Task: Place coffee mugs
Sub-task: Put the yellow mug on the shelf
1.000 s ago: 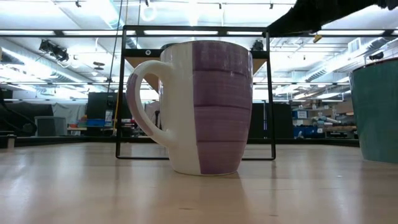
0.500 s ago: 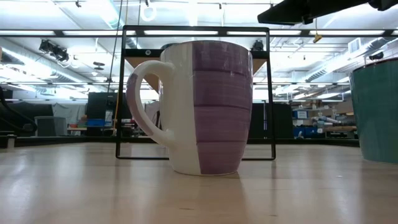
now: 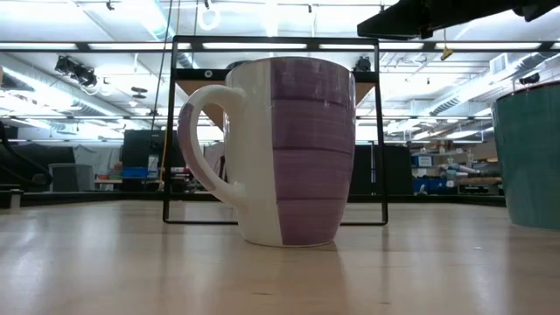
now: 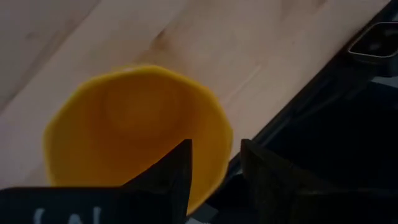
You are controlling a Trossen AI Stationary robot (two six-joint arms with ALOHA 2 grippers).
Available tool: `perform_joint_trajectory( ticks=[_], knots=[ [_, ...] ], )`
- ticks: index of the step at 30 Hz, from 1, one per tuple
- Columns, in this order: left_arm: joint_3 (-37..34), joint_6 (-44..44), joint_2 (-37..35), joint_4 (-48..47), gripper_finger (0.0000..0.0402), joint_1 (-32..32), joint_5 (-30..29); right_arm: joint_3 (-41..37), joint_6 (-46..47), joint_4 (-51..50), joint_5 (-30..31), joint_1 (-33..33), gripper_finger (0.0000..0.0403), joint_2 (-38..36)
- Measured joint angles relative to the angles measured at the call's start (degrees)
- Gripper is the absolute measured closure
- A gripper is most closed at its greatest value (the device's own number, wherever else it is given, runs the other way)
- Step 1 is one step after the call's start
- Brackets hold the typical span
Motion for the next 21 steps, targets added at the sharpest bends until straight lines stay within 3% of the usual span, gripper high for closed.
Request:
perform_joint_trajectory(
  ticks=[21],
  knots=[
    [0.00, 2.34, 6.07, -2.78, 0.0260, 0.26, 1.28, 0.00, 1.11, -0.87, -0.08, -0.12, 0.0163, 0.02]
  ],
)
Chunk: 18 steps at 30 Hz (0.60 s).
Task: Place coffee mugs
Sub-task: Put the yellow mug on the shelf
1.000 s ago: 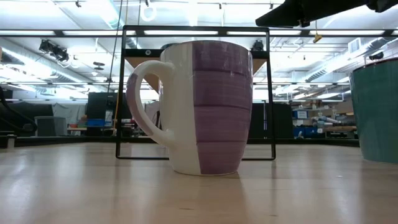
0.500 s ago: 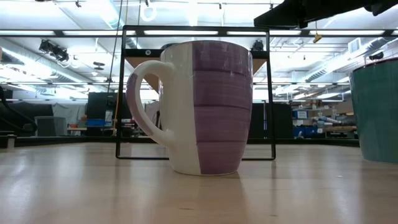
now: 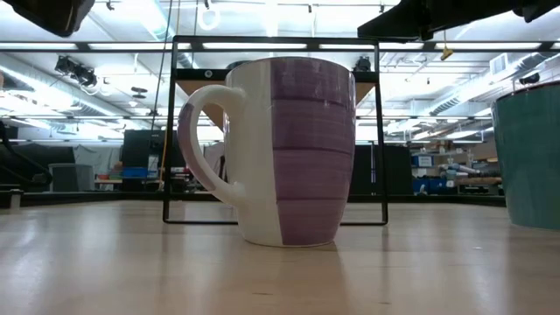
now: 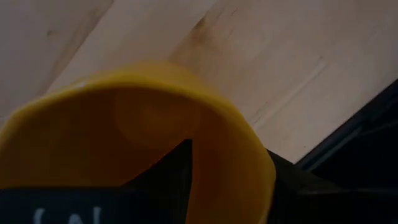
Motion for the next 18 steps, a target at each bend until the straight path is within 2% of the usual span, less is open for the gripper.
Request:
perform_joint_trajectory(
  ticks=[8, 10, 16, 18],
  knots=[
    [0.00, 4.14, 0.02, -0.30, 0.0266, 0.87, 1.52, 0.00, 0.04, -0.11, -0.07, 0.00, 0.0163, 0.00],
    [0.00, 5.73, 0.02, -0.68, 0.0283, 1.12, 1.48, 0.00, 0.18, -0.26, -0.07, 0.00, 0.0163, 0.00],
    [0.02, 10.84, -0.31, -2.61, 0.0368, 1.49, 1.84, 0.01, 1.61, -1.12, -0.07, 0.00, 0.0163, 0.00],
    [0.06, 12.78, -0.39, -3.12, 0.0369, 1.53, 3.11, 0.02, 2.04, -1.56, -0.07, 0.00, 0.0163, 0.00]
  ],
)
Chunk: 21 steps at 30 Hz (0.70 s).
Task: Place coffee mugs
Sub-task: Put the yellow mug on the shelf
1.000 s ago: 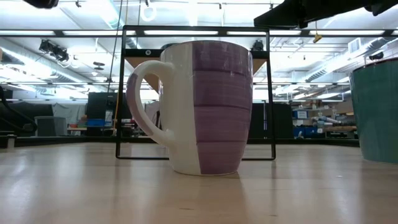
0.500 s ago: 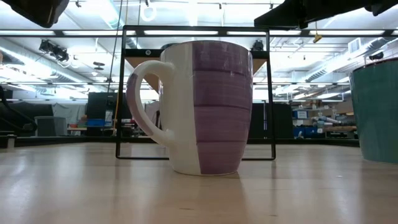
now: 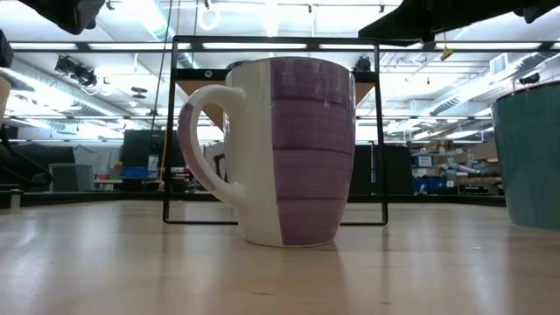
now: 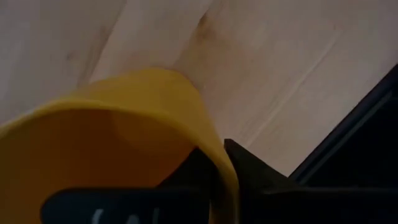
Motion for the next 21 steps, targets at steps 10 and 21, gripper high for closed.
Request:
perform_joint_trajectory(
  ticks=[10, 21],
  knots=[
    [-0.12, 7.46, -7.44, -13.24, 0.0367, 2.75, 2.45, 0.00, 3.56, -2.44, -2.44, 0.07, 0.0163, 0.02],
    [-0.12, 26.38, -17.62, -26.95, 0.0364, 13.37, -4.55, 0.00, 7.36, -6.42, -2.40, 1.40, 0.0163, 0.02]
  ],
)
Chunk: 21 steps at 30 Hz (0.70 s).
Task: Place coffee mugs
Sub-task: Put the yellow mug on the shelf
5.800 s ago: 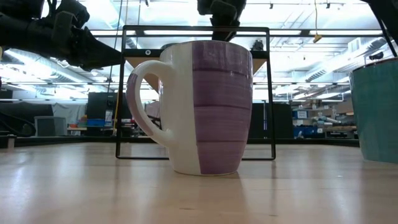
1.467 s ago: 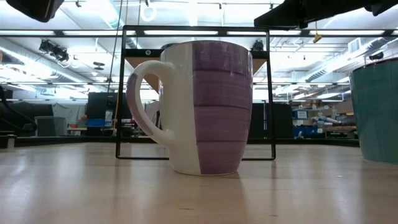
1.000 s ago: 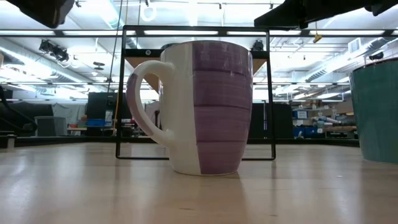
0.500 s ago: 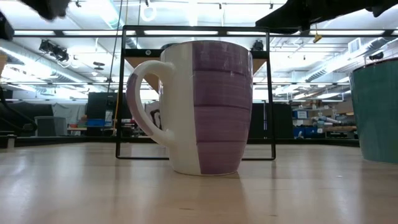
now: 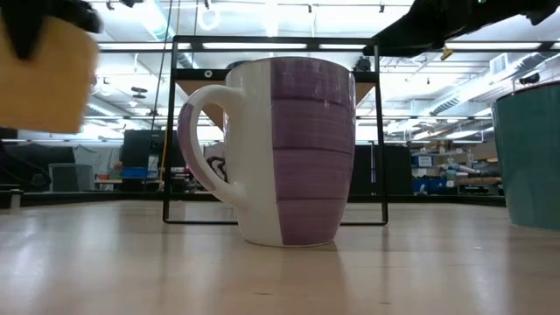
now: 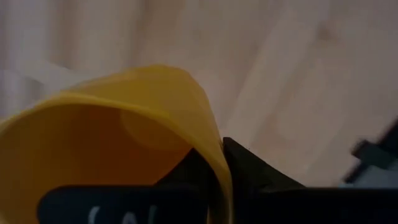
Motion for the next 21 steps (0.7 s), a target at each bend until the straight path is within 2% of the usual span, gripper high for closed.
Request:
perform_joint_trajectory(
  ticks=[6, 14, 21],
  knots=[
    [0.29, 14.37, -3.73, -1.48, 0.0363, 7.70, -6.05, 0.00, 1.62, -0.90, 0.20, 1.01, 0.0163, 0.00],
    [10.66, 31.19, -3.56, -4.42, 0.0362, 14.16, -16.34, 0.00, 2.67, -4.08, 5.76, 1.48, 0.0163, 0.00],
    [16.82, 38.48, -3.03, -0.51, 0.0369, 20.11, -16.44, 0.00, 2.68, -3.64, 6.09, 1.49, 0.0163, 0.00]
  ],
)
